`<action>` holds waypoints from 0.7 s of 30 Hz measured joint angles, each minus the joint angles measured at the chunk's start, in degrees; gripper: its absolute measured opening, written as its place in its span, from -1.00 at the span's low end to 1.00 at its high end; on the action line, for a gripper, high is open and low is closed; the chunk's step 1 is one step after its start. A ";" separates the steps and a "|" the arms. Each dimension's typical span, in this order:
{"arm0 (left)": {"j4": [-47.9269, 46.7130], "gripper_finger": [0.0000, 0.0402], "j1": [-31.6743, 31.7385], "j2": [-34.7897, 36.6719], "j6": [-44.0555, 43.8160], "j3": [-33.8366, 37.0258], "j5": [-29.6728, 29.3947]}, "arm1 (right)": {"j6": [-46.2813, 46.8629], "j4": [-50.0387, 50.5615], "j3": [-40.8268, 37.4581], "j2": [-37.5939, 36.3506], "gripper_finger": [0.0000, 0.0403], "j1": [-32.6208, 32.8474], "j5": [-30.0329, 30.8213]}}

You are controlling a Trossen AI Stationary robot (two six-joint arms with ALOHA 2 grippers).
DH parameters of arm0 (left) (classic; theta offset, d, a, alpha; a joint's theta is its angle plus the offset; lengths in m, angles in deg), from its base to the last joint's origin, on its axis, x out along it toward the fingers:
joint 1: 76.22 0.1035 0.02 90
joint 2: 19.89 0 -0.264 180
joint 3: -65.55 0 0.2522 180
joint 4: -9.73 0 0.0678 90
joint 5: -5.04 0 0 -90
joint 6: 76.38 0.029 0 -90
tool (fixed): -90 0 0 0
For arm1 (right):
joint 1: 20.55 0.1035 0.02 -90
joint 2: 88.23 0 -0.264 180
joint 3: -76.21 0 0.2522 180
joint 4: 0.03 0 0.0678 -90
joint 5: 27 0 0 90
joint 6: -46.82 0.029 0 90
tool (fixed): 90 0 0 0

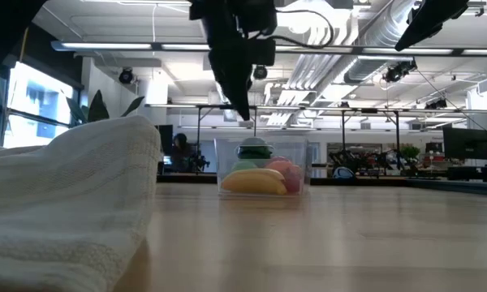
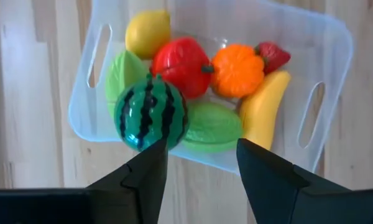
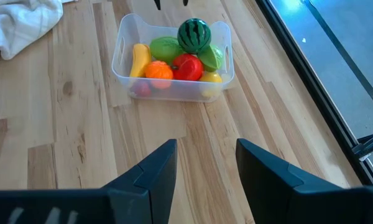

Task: Pick and placing Produce into tupperware
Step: Return to Home Position

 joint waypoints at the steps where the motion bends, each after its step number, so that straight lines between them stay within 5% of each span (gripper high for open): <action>1: 0.41 -0.11 0.01 0.00 0.00 0.69 -0.01 | -0.01 0.00 0.00 0.00 -0.22 0.02 -0.02; 21: -4.58 -0.14 -1.75 0.02 -5.65 2.28 2.19 | -0.02 0.00 0.01 0.01 -0.22 0.02 -0.02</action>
